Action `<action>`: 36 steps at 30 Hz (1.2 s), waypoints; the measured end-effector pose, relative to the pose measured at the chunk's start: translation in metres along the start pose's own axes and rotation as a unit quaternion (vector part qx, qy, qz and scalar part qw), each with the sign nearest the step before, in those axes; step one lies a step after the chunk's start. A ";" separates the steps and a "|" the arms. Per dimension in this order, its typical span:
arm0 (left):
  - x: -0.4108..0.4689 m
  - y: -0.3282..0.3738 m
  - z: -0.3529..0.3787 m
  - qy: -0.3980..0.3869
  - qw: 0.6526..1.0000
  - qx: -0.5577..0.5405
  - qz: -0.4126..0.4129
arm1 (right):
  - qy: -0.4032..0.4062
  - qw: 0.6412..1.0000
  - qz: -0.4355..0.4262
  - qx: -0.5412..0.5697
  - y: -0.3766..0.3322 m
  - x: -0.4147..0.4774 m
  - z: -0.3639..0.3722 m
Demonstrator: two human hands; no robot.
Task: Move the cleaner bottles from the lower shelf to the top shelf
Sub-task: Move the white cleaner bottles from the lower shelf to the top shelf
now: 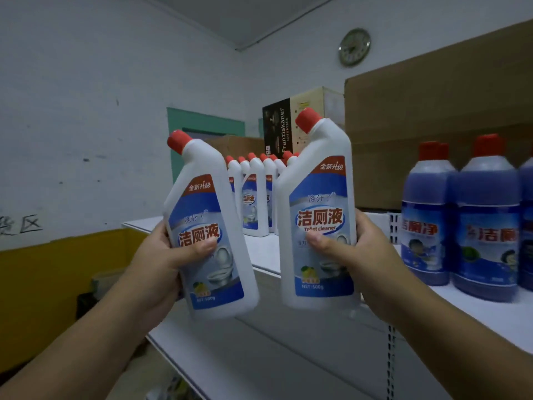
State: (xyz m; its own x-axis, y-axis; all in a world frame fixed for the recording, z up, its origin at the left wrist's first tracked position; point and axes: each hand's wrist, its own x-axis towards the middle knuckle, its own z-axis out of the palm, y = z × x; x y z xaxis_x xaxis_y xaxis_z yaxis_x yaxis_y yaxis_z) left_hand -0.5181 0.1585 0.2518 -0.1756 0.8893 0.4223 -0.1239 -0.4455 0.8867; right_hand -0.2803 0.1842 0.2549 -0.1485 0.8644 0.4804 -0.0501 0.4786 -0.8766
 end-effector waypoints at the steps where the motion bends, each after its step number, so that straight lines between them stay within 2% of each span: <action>1: 0.013 -0.002 -0.007 -0.010 1.000 -0.010 0.006 | 0.011 1.000 -0.005 -0.003 0.001 0.009 0.005; 12: 0.158 -0.023 -0.074 -0.133 0.988 -0.072 0.033 | 0.166 0.984 -0.019 -0.067 0.007 0.096 0.047; 18: 0.217 -0.051 -0.047 -0.179 0.980 -0.089 0.000 | 0.243 0.964 0.008 -0.106 0.005 0.130 0.033; 24: 0.236 -0.084 -0.012 -0.191 0.978 -0.085 -0.030 | 0.297 0.947 0.049 -0.113 0.020 0.172 0.005; 31: 0.257 -0.098 0.001 -0.220 0.972 -0.076 -0.035 | 0.360 0.912 0.116 -0.159 0.065 0.227 -0.013; 36: 0.265 -0.106 0.011 -0.255 0.965 -0.050 -0.041 | 0.377 0.896 0.142 -0.189 0.101 0.242 -0.020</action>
State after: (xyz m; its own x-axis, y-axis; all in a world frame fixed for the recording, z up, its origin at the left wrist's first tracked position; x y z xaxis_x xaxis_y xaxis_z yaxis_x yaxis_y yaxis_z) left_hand -0.5409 0.4429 0.2717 0.3401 0.8455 0.4116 -0.2148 -0.3563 0.9093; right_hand -0.3020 0.4450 0.2833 0.6134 0.7502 0.2467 0.2427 0.1181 -0.9629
